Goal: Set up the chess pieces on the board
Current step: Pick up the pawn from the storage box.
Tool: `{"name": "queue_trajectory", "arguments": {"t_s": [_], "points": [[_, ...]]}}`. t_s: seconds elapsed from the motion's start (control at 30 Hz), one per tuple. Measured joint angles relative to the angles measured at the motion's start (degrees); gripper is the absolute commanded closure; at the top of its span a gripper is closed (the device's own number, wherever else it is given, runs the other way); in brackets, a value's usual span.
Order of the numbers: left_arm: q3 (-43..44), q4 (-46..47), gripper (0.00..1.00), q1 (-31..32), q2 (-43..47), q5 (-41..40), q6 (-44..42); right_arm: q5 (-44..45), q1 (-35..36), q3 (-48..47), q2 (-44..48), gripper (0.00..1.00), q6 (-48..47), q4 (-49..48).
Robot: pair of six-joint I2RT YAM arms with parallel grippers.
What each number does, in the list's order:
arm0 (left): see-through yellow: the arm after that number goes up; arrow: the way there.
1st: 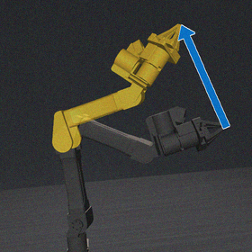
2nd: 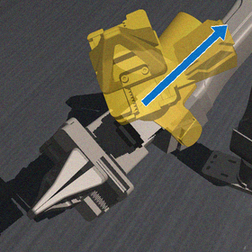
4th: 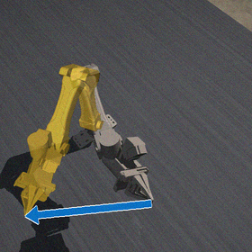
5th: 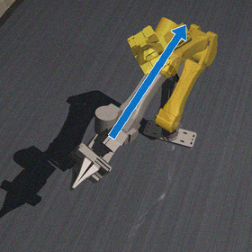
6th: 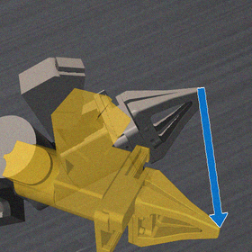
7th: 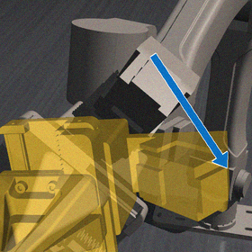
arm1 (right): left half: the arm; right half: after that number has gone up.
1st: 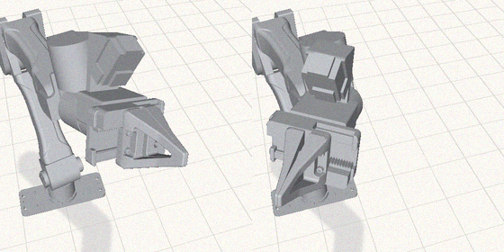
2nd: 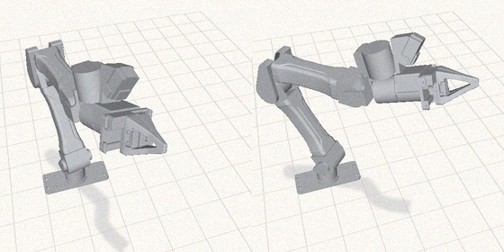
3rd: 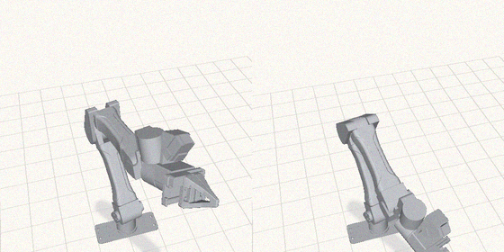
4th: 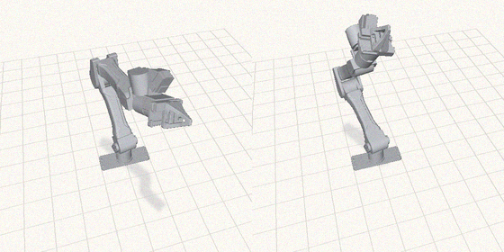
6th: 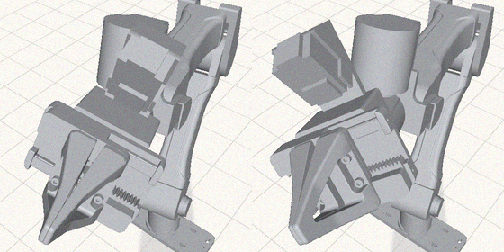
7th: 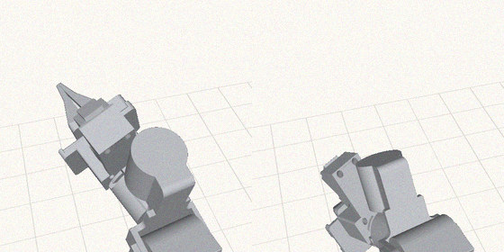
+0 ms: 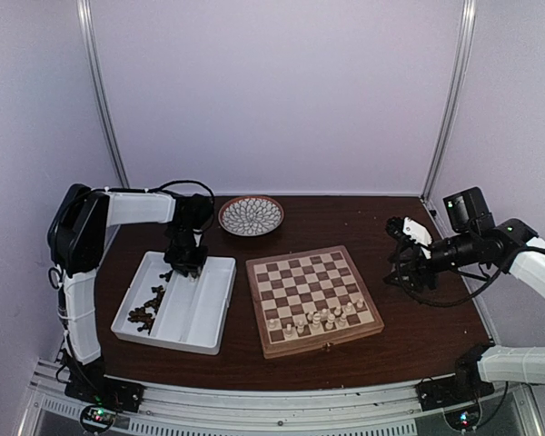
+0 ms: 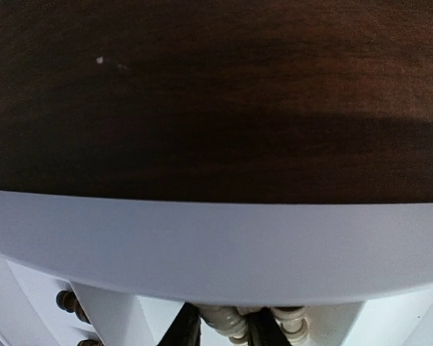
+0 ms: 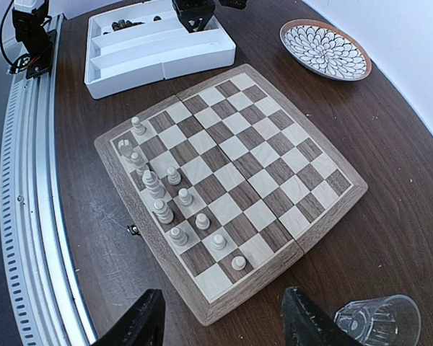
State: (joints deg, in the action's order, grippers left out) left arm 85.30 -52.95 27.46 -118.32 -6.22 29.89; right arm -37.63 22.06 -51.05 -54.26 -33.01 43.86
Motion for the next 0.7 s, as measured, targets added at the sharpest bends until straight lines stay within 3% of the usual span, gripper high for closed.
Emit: {"name": "queue_trajectory", "arguments": {"t_s": [0.27, 0.5, 0.7], "points": [[0.42, 0.22, 0.96, 0.02, -0.24, 0.74, 0.2, 0.0, -0.09, 0.0, -0.02, 0.42, -0.02, 0.0], [-5.79, 1.42, 0.96, 0.02, 5.9, 1.14, -0.02, -0.02, -0.09, 0.0, -0.2, 0.42, -0.02, 0.02], [-11.56, 3.39, 0.96, 0.09, 19.54, 6.05, -4.07, -0.04, -0.09, 0.0, -0.2, 0.42, -0.02, 0.04]]}}
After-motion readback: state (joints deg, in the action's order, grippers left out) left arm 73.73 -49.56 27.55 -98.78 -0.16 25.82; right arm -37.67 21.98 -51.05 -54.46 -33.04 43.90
